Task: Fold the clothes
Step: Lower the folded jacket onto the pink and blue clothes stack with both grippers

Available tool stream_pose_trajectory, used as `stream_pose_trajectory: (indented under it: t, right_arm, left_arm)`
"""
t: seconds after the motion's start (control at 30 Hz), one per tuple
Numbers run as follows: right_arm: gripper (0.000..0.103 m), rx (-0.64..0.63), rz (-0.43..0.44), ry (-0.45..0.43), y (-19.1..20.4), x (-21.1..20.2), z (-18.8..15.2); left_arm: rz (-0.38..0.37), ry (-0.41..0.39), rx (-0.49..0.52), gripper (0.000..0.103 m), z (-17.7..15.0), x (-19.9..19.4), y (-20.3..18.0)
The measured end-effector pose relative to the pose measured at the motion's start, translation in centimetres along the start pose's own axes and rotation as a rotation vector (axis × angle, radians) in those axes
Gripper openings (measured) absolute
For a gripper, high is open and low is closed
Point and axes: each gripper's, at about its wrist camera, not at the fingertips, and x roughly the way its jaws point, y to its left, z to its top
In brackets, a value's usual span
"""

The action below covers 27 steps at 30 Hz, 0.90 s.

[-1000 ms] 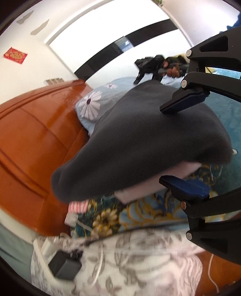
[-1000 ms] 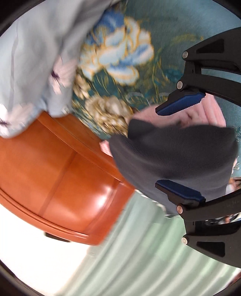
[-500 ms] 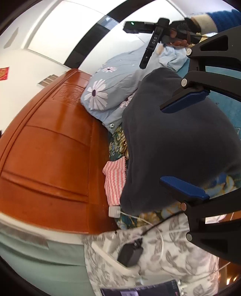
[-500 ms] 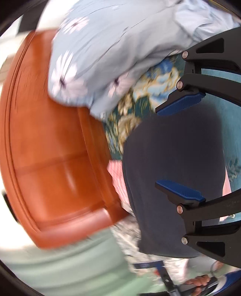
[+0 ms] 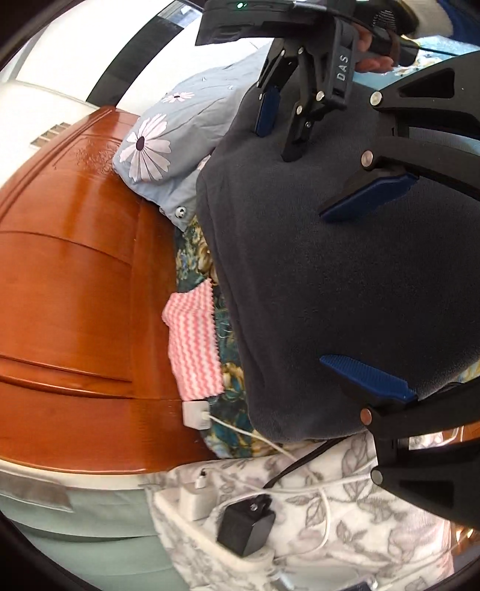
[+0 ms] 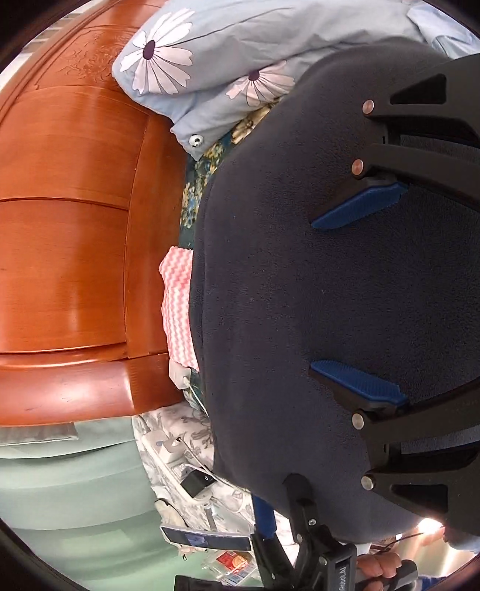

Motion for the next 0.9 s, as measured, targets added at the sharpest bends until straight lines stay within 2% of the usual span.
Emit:
stream_pose_trajectory:
  t: [0.23,0.43,0.6,0.73,0.9]
  right_arm:
    - [0.076,0.026,0.017,-0.016,-0.5,-0.4,-0.6]
    - [0.076,0.035,0.002,-0.119,0.2,-3.8,-2.2]
    - [0.076,0.047,-0.036,-0.166,0.7,-6.2,-5.7]
    - [0.076,0.086,-0.004,-0.218,1.3,-7.8,-9.8]
    - [0.076,0.079,-0.048,-0.187,2.5,-7.4,-14.2]
  left_arm:
    - [-0.010,0.000,-0.020,0.084,-0.2,-0.6,0.5]
    - [0.005,-0.084,-0.001,0.083,-1.6,-4.3,-1.1]
    - [0.030,-0.122,-0.012,0.083,-4.3,-4.7,-3.2]
    - [0.095,-0.191,-0.006,0.083,-7.5,-5.0,-4.6]
    - [0.116,-0.241,0.003,0.085,-10.8,-5.1,-5.8]
